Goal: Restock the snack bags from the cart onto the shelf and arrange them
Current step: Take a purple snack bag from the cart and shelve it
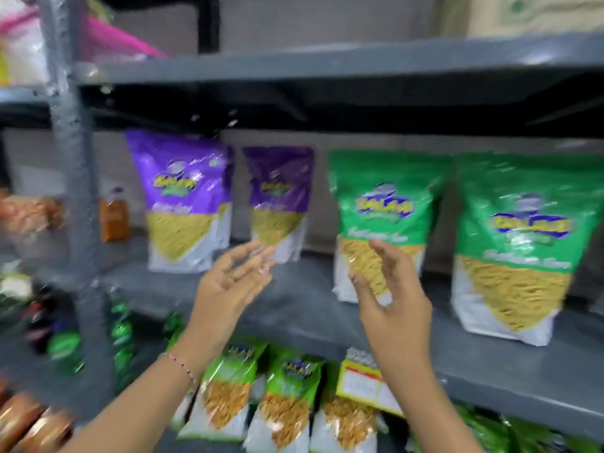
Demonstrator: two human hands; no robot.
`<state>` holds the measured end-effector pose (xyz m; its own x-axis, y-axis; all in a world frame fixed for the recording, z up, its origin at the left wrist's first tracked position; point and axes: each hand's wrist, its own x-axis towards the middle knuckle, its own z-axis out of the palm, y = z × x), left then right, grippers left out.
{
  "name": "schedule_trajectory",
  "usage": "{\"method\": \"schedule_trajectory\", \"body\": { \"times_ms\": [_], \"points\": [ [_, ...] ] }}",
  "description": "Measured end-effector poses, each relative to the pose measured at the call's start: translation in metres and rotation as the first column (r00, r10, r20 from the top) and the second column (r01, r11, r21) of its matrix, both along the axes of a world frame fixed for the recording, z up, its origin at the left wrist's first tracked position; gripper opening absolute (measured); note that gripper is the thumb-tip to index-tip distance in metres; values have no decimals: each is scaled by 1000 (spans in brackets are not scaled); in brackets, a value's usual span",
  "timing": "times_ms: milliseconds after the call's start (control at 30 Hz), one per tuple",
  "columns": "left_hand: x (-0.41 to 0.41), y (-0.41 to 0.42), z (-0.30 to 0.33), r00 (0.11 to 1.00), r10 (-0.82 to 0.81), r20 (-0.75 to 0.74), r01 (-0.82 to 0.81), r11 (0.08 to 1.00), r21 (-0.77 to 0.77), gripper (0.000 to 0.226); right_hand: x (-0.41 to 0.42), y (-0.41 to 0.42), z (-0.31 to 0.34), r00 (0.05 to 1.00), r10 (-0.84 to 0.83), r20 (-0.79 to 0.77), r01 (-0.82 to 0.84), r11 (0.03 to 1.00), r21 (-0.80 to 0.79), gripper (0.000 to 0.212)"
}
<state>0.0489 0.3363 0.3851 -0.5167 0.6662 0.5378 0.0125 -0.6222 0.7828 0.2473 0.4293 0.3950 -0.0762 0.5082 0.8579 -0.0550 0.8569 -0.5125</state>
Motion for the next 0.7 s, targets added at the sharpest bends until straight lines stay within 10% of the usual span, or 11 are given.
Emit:
{"method": "schedule_trajectory", "body": {
  "times_ms": [133,233,400,500,600,700],
  "points": [
    [-42,-114,-75,951,291,102,-267,943,-199,38,-64,-59,-59,945,259,200,-272,961,40,34],
    [-73,-211,-165,803,589,93,-458,708,-537,16,-115,-102,-134,740,500,451,-482,861,-163,37],
    [-86,-382,-312,521,842,-139,-379,83,-922,19,-186,-171,-272,96,667,739,-538,659,-525,37],
    [-71,-460,-384,464,869,-173,-112,-136,-984,26,-214,-214,-352,-335,583,740,-458,586,-669,36],
    [-62,-502,-437,286,955,-72,32,-85,-996,21,-240,-255,-419,-580,489,652,-376,549,-747,35],
    [-64,-509,-480,-23,956,293,112,294,-949,41,-266,-286,-470,-708,400,582,-324,549,-771,40]
  ]
}}
